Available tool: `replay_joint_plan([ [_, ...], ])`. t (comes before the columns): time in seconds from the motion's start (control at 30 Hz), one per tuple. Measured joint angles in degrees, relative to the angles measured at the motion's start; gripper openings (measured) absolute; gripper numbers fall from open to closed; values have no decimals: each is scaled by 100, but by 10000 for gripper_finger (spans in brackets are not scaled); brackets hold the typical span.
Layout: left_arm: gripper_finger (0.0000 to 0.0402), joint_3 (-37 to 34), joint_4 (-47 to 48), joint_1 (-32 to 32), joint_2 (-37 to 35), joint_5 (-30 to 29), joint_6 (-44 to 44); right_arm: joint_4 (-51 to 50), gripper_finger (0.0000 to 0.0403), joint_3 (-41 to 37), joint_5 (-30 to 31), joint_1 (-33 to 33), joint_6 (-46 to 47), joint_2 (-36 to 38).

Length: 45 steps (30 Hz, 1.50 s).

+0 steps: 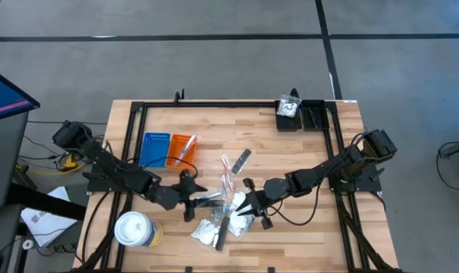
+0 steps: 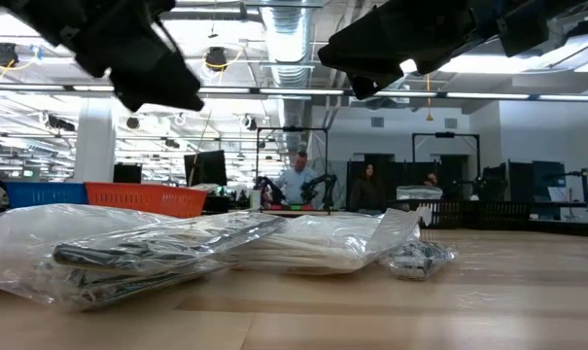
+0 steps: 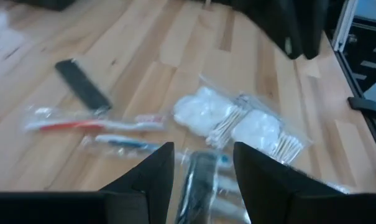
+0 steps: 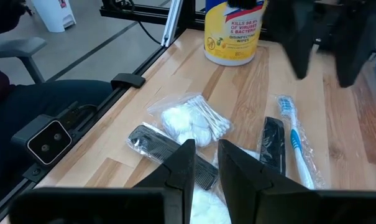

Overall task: Pick & Place Travel size toiletries
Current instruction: Put the cotton pack into the left black bin

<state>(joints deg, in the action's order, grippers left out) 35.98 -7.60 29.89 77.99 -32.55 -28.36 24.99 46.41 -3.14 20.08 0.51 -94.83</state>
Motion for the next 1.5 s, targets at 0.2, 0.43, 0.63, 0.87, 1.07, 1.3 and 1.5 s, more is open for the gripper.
replay_joint_plan([
  [0.2,158,629,-27,-13,572,51,492,-35,65,0,0,2,57,0],
  [0.43,158,796,-31,-17,652,50,672,-74,65,0,0,4,57,0],
  [0.63,158,796,-38,-7,652,537,607,-85,65,0,0,4,57,0],
  [0.87,158,984,-30,300,652,747,548,-103,65,0,0,4,57,0],
  [1.07,158,1318,-16,712,652,731,678,-101,65,0,0,0,57,0],
  [1.3,158,1457,243,1182,650,1547,25,-101,65,0,0,0,57,0],
  [1.5,158,1458,223,1915,650,2421,-1832,-98,65,0,2,2,101,0],
])
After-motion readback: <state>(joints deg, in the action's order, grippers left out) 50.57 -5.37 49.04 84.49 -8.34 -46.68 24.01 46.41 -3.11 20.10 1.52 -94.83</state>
